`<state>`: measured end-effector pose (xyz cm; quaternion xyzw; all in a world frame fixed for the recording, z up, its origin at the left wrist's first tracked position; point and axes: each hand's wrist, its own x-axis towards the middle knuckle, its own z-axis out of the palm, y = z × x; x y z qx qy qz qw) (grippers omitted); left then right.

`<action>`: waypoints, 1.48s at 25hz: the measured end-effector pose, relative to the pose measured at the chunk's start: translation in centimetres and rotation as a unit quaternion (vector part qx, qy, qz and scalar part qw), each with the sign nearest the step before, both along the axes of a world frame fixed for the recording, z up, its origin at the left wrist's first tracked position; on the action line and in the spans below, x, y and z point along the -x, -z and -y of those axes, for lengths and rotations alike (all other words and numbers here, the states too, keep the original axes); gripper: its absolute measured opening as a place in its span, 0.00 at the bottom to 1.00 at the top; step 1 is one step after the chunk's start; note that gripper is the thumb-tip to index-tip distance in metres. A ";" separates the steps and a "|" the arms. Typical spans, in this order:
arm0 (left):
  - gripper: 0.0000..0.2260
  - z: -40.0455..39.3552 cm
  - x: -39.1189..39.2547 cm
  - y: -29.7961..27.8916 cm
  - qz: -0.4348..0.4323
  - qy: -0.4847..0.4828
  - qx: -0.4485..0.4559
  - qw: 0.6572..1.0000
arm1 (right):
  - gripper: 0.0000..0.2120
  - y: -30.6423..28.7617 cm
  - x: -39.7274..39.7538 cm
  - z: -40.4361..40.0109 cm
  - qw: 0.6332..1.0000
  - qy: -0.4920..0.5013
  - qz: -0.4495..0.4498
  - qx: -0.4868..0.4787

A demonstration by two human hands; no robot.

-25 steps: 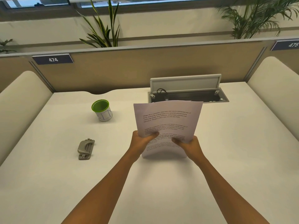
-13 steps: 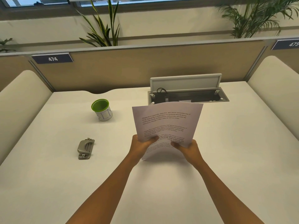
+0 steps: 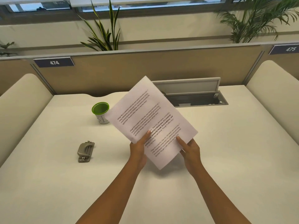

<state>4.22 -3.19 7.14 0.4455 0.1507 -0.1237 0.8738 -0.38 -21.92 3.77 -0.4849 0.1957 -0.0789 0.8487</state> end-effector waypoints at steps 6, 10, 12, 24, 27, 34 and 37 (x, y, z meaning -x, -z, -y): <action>0.23 1.1 1.0 0.1 -0.043 -0.006 0.051 0.998 | 0.20 -0.9 -0.4 -2.8 0.999 -0.042 0.011 0.011; 0.21 -0.7 0.2 0.4 -0.065 -0.031 0.004 0.997 | 0.16 -1.4 -0.7 -1.4 0.995 -0.029 -0.016 0.095; 0.19 -2.5 -0.6 0.5 -0.067 -0.032 -0.025 0.997 | 0.14 -1.5 -0.7 0.0 0.992 -0.030 -0.024 0.116; 0.23 -10.1 -4.2 -2.1 -0.055 0.285 -0.210 0.934 | 0.14 -1.8 0.1 5.3 0.951 -0.234 -0.040 0.198; 0.26 -8.9 -3.8 -0.9 -0.048 0.246 -0.246 0.936 | 0.12 -1.7 -0.1 4.8 0.947 -0.221 -0.048 0.230; 0.14 -7.5 -3.6 0.4 0.077 0.126 -0.292 0.945 | 0.11 -1.8 -1.1 4.1 0.959 -0.088 -0.027 0.268; 0.18 -7.1 -3.8 -0.2 0.122 0.107 -0.315 0.935 | 0.12 -2.0 -1.4 4.2 0.960 -0.050 0.006 0.274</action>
